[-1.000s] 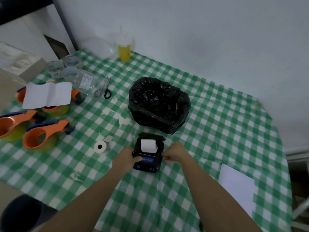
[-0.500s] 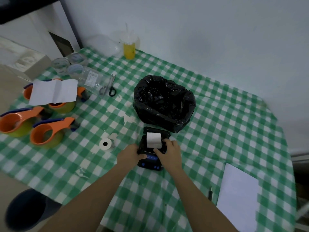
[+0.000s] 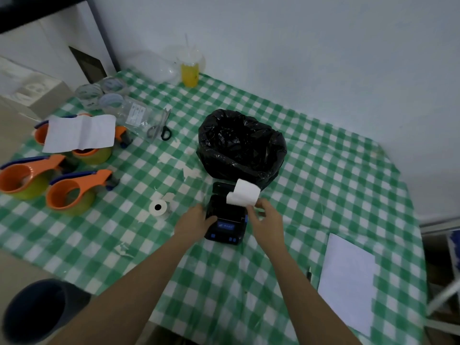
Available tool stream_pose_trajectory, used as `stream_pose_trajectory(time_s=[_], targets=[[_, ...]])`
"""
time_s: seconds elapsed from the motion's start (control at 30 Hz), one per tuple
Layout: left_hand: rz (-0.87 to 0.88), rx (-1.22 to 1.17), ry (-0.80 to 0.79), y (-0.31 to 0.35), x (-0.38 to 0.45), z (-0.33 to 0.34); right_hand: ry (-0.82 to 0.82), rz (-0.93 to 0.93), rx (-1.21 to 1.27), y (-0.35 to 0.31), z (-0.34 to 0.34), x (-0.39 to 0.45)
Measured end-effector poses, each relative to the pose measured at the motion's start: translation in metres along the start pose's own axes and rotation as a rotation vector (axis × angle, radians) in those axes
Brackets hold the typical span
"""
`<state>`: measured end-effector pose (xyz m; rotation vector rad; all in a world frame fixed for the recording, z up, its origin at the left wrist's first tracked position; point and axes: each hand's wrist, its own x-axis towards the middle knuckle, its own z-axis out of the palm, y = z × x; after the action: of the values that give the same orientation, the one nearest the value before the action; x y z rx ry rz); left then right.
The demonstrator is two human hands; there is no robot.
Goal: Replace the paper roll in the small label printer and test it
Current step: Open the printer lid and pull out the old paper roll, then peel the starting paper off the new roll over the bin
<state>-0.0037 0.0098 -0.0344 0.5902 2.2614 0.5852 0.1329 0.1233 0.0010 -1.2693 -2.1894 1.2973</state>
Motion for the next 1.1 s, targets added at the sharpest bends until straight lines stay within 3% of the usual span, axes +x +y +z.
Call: stream_pose_trajectory(time_s=[0.17, 0.27, 0.33, 0.47, 0.57, 0.63, 0.8, 0.97, 1.1], targets=[[0.057, -0.059, 0.106, 0.012, -0.002, -0.021, 0.159, -0.089, 0.095, -0.048, -0.020, 0.018], [0.098, -0.044, 0.158, 0.020, -0.002, -0.033, 0.220, -0.131, 0.008, -0.075, -0.024, 0.054], [0.091, -0.027, 0.168, 0.019, 0.000, -0.039, 0.174, -0.106, -0.107, -0.081, -0.021, 0.079], [0.111, 0.123, 0.231, 0.000, -0.001, -0.050, -0.081, 0.032, -0.270, -0.077, -0.007, 0.088], [0.056, 0.339, 0.280, -0.019, -0.003, -0.060, -0.088, -0.035, -0.206, -0.076, 0.004, 0.070], [-0.038, 0.396, 0.223, -0.035, -0.003, -0.065, -0.101, -0.091, -0.199, -0.075, 0.012, 0.057], [-0.107, 0.403, 0.088, -0.059, 0.003, -0.068, -0.159, -0.202, -0.217, -0.070, 0.032, 0.034], [-0.059, 0.413, 0.128, -0.067, 0.006, -0.071, -0.198, -0.286, -0.263, -0.068, 0.038, 0.019], [0.038, 0.235, 0.192, -0.064, -0.002, -0.076, -0.198, -0.279, -0.247, -0.064, 0.036, 0.013]])
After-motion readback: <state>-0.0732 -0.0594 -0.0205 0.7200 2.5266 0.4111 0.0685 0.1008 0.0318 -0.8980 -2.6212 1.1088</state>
